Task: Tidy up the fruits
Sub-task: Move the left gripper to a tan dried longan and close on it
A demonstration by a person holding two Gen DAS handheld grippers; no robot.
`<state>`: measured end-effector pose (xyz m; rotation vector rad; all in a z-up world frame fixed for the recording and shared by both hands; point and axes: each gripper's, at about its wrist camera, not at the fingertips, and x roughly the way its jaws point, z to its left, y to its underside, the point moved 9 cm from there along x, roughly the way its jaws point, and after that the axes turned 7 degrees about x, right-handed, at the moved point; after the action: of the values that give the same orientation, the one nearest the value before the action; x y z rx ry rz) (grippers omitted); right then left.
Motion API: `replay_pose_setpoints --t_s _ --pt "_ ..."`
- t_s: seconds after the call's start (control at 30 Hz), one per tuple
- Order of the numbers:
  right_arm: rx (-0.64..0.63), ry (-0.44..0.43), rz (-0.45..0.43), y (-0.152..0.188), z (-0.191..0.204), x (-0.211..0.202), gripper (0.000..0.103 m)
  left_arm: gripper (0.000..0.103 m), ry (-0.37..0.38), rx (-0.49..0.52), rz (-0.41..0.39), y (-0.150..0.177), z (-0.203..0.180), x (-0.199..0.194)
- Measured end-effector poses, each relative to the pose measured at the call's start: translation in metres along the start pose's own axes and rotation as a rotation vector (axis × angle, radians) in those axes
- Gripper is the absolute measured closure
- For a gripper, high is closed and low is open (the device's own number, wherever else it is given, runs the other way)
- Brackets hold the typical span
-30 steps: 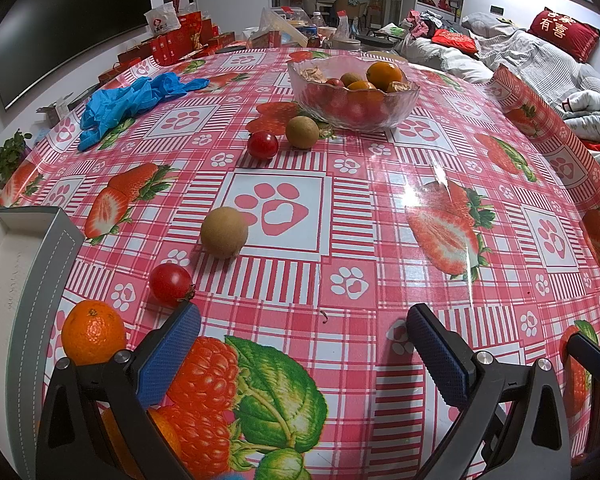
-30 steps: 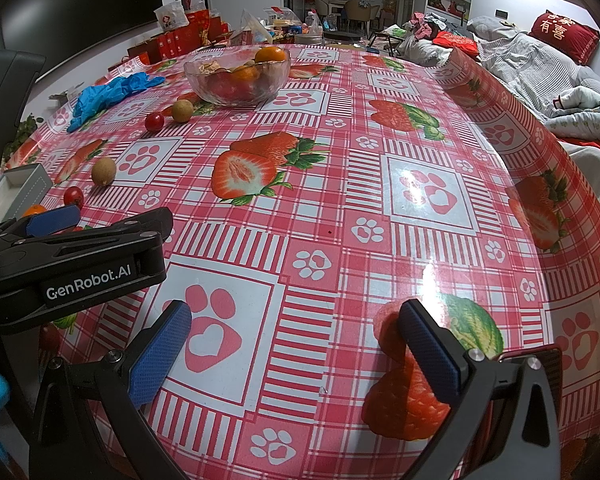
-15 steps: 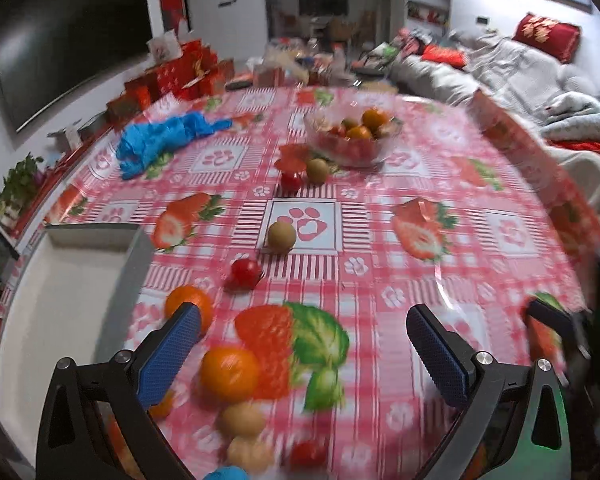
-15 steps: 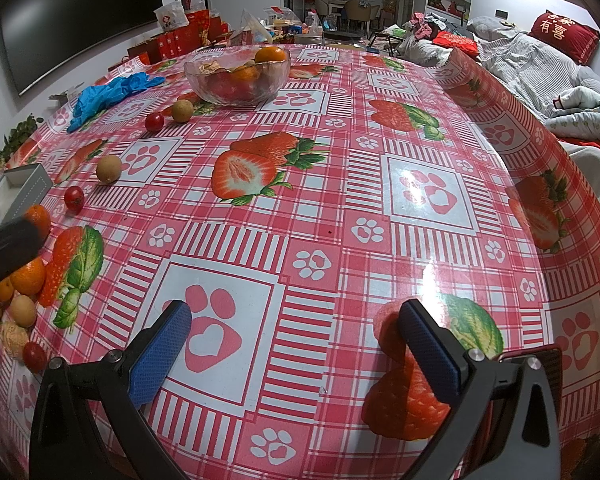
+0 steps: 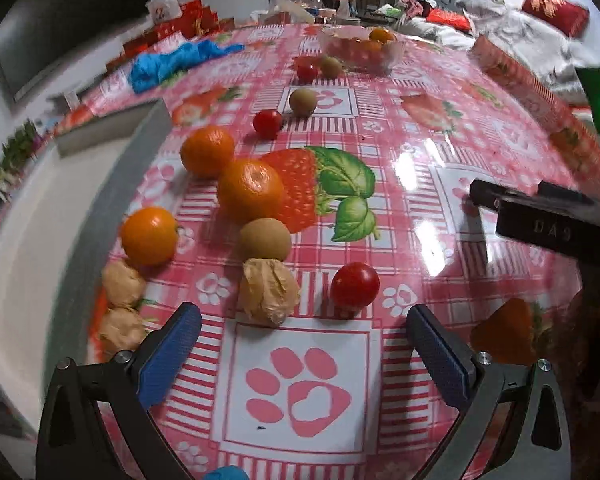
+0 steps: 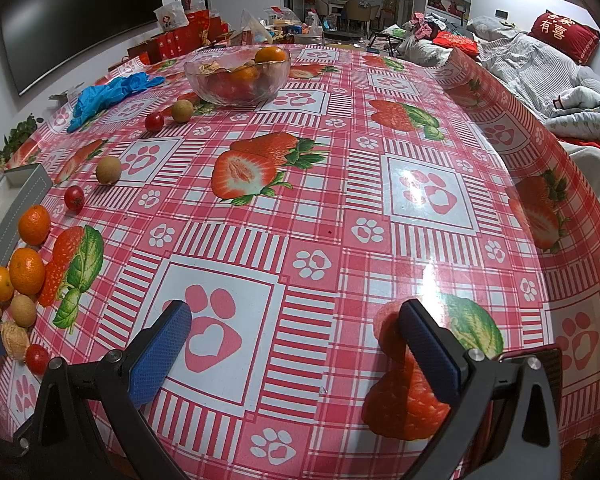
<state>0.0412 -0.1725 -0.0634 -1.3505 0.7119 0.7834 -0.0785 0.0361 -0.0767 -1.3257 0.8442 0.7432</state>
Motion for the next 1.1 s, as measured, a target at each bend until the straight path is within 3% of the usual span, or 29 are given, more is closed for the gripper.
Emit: replay_pose_setpoints --t_s 0.3,0.47,0.77,0.83,0.87,0.9,0.97,1.03,1.1 --pt "-0.001 0.000 0.000 0.000 0.000 0.000 0.000 0.000 -0.045 -0.061 -0.032 0.009 0.004 -0.004" --pt "-0.001 0.000 0.000 0.000 0.000 0.000 0.000 0.000 -0.036 -0.059 0.039 0.005 0.004 0.000" --pt "-0.002 0.000 -0.001 0.000 0.000 0.000 0.000 0.000 -0.064 0.092 0.001 -0.013 -0.027 -0.007" --pt "-0.002 0.001 -0.001 0.000 0.000 0.000 0.000 0.006 -0.066 0.092 -0.001 -0.016 -0.028 -0.005" --pt "-0.002 0.001 -0.001 0.000 0.000 0.000 0.000 0.016 -0.072 0.090 0.002 -0.017 -0.027 -0.004" --pt "-0.002 0.001 -0.001 0.000 0.000 0.000 0.000 0.024 -0.040 0.079 0.003 -0.018 -0.027 -0.003" --pt "-0.002 0.001 -0.001 0.000 0.000 0.000 0.000 0.031 0.006 0.038 0.021 -0.019 -0.026 -0.001" --pt "-0.003 0.002 -0.001 0.000 0.000 0.000 0.000 0.040 0.012 0.027 0.018 -0.021 -0.026 0.000" --pt "-0.003 0.001 -0.001 0.000 0.000 0.000 0.000 0.061 0.024 0.046 0.005 -0.023 -0.030 -0.002"
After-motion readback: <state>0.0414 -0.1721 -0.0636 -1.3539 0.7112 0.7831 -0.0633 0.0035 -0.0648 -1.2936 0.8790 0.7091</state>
